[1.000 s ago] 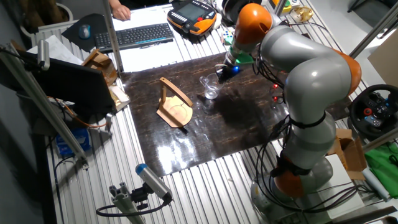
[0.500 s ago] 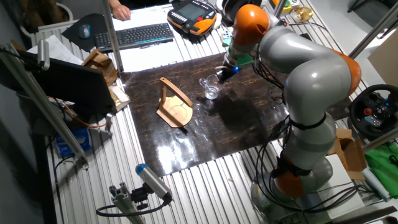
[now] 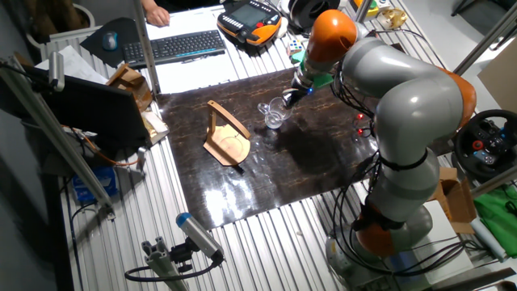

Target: Put the cup on the cup rack

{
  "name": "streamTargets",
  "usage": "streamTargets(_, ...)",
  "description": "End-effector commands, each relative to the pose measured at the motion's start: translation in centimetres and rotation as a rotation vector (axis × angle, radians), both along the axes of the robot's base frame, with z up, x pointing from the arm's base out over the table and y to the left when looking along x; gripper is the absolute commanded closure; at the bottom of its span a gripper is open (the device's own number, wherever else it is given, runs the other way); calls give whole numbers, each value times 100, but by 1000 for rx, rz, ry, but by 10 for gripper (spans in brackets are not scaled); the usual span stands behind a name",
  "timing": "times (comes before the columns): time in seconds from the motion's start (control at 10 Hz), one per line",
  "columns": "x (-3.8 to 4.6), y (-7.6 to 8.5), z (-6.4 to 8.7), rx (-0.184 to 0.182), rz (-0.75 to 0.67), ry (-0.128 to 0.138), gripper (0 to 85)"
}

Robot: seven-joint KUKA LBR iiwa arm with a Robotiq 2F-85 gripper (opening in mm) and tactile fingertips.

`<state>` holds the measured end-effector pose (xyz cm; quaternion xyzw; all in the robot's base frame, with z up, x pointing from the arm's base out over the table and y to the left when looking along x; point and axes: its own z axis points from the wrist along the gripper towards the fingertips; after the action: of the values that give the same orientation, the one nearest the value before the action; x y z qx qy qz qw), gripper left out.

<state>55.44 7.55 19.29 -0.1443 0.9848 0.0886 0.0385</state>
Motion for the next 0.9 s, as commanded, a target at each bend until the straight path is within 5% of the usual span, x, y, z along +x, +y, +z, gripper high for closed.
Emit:
streamTargets(0.0,0,0,0,6,10,-10,840)
streamTargets(0.3,0,0,0,19,45,-40,840)
streamTargets(0.8,0,0,0,22,13,-37,840)
